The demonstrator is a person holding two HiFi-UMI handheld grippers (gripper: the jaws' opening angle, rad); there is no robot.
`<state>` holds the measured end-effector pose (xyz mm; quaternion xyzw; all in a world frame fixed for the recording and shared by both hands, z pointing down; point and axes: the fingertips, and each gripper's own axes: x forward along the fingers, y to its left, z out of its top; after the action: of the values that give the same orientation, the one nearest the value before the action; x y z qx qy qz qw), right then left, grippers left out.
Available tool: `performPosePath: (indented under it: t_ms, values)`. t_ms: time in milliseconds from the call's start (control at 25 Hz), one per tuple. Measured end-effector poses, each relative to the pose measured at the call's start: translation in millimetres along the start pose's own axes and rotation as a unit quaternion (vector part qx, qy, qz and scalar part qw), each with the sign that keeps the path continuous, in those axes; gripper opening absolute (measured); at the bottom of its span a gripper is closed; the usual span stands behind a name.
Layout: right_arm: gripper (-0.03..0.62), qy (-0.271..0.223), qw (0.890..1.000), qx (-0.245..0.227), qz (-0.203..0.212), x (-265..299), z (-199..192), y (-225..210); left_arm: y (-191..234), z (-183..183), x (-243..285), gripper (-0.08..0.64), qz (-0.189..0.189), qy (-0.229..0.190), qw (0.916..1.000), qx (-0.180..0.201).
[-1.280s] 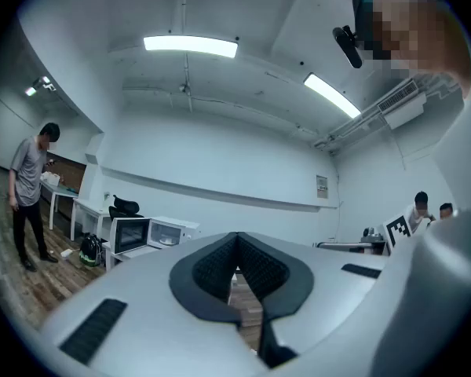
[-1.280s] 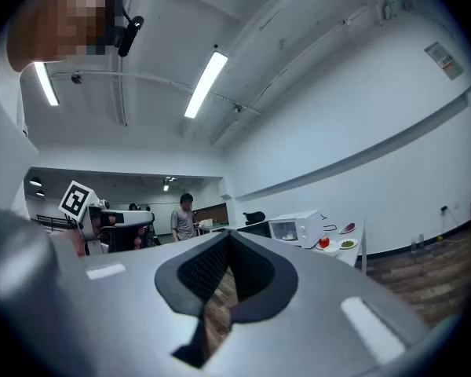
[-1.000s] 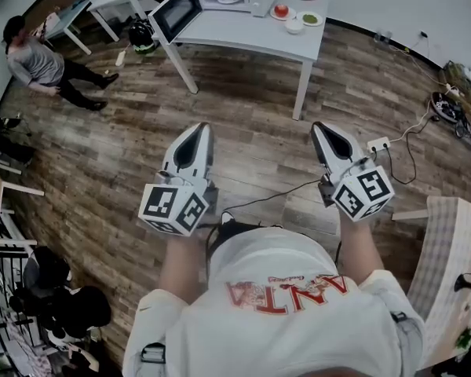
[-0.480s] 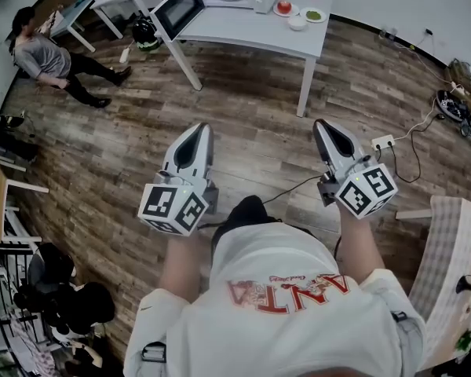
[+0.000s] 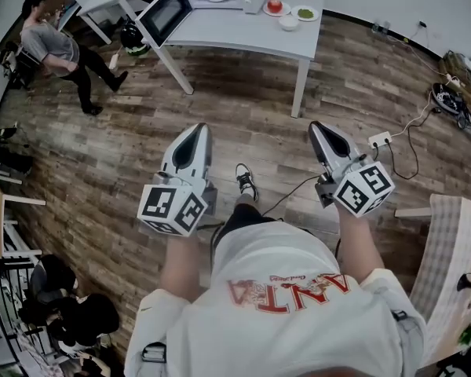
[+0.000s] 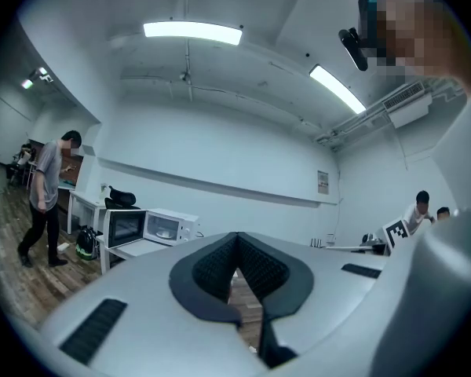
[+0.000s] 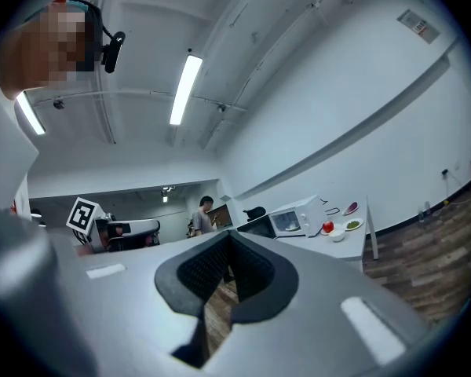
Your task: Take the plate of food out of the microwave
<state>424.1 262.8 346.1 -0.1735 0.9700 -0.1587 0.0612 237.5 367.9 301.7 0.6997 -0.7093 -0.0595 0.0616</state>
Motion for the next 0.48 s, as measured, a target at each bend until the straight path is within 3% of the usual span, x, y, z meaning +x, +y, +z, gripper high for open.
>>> performPosePath:
  t_ms: [240, 480]
  values:
    - [0.003, 0.012, 1.000, -0.007, 0.017, 58.8, 8.0, -20.6, 43.9, 5.1, 49.4, 0.006, 0.000, -0.001, 1.0000, -0.008]
    - [0.003, 0.032, 0.999, -0.002, 0.026, 164.4, 3.9, -41.7, 131.3, 18.0, 100.1, 0.006, 0.017, 0.003, 0.9998, -0.010]
